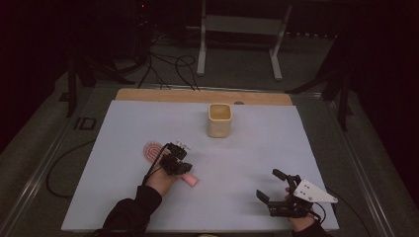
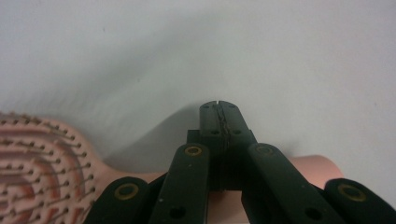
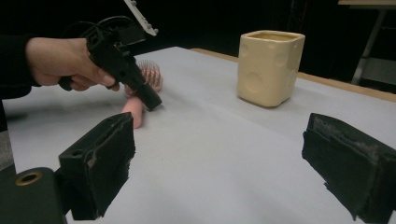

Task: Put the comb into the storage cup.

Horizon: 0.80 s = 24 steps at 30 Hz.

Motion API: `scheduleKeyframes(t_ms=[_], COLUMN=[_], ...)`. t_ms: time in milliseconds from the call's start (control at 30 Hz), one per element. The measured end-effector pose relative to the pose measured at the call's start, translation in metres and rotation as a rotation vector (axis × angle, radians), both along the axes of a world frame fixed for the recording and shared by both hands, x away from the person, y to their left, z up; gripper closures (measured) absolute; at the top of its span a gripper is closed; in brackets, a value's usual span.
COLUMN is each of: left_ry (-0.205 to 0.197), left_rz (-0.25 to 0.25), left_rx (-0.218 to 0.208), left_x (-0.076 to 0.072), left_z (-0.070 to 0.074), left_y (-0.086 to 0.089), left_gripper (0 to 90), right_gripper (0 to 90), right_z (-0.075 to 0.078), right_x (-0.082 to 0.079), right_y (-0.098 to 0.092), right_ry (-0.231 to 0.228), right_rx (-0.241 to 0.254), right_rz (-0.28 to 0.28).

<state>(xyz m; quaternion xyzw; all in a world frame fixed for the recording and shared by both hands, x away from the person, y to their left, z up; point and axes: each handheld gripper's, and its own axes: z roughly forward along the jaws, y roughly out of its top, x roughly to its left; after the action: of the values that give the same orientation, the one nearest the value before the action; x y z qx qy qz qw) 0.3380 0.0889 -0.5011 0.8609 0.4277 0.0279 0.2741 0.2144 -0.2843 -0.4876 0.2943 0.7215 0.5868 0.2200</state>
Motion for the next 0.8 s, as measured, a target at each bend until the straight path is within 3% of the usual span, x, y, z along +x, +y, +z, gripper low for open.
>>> scheduleKeyframes(t_ms=[333,800], left_ry=[-0.005,0.009], left_rz=[-0.004,0.037], left_rx=[0.027,0.047], left_x=[-0.018,-0.040], left_z=[0.001,0.001], left_y=[0.021,0.063], left_gripper=[90.0,90.0], right_gripper=[9.2,9.1], right_z=[0.000,0.000], right_x=[0.000,0.000], right_y=[0.000,0.001], right_ry=[0.002,0.003], right_rx=[0.006,-0.001], right_rz=[-0.001,-0.002])
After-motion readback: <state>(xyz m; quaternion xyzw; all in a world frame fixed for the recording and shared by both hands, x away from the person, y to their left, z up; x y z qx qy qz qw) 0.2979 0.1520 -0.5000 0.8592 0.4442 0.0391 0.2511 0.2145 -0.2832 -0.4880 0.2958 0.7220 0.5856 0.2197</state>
